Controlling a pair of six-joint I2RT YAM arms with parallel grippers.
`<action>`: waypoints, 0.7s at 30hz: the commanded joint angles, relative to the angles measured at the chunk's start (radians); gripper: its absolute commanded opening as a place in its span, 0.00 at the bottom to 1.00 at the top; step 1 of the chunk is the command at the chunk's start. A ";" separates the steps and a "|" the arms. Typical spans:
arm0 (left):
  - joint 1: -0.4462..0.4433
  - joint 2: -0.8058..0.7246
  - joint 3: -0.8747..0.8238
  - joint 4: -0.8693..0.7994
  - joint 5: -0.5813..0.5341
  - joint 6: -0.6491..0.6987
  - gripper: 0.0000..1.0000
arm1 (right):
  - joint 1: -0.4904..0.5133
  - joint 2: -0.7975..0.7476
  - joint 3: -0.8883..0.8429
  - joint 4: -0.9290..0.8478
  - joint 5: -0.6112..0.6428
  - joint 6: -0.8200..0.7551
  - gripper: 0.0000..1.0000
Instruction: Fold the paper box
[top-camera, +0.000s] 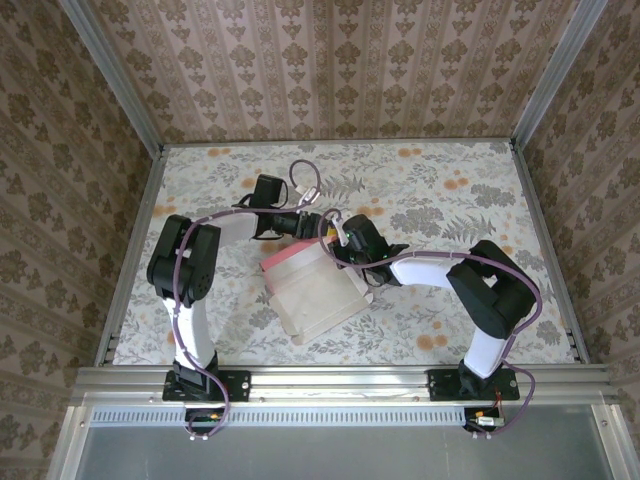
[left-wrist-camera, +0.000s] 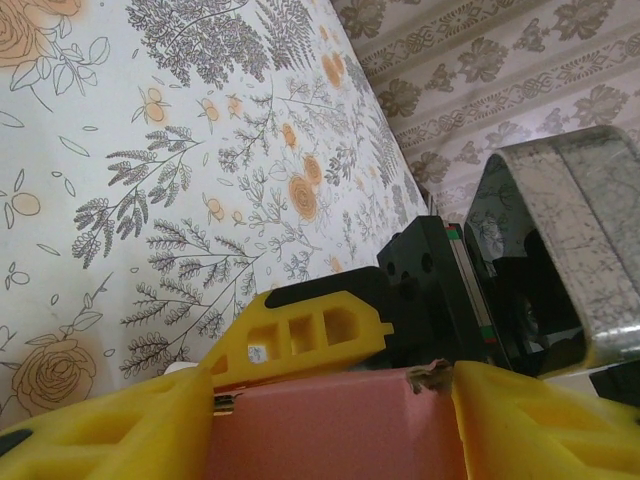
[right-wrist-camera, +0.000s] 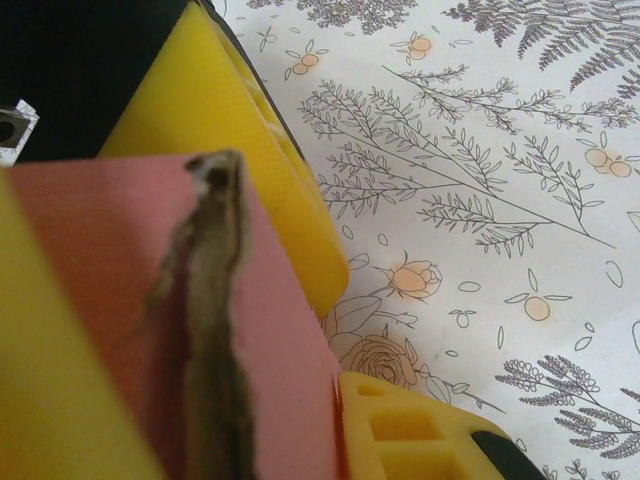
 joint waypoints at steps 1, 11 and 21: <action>-0.025 -0.012 0.032 -0.073 0.047 0.054 0.63 | -0.015 -0.016 0.009 -0.026 0.096 -0.001 0.13; -0.026 -0.033 0.055 -0.127 0.027 0.078 0.63 | -0.014 -0.016 0.011 -0.063 0.159 0.043 0.11; -0.052 -0.068 0.070 -0.210 -0.098 0.131 0.68 | -0.021 -0.066 -0.038 -0.051 0.077 0.069 0.33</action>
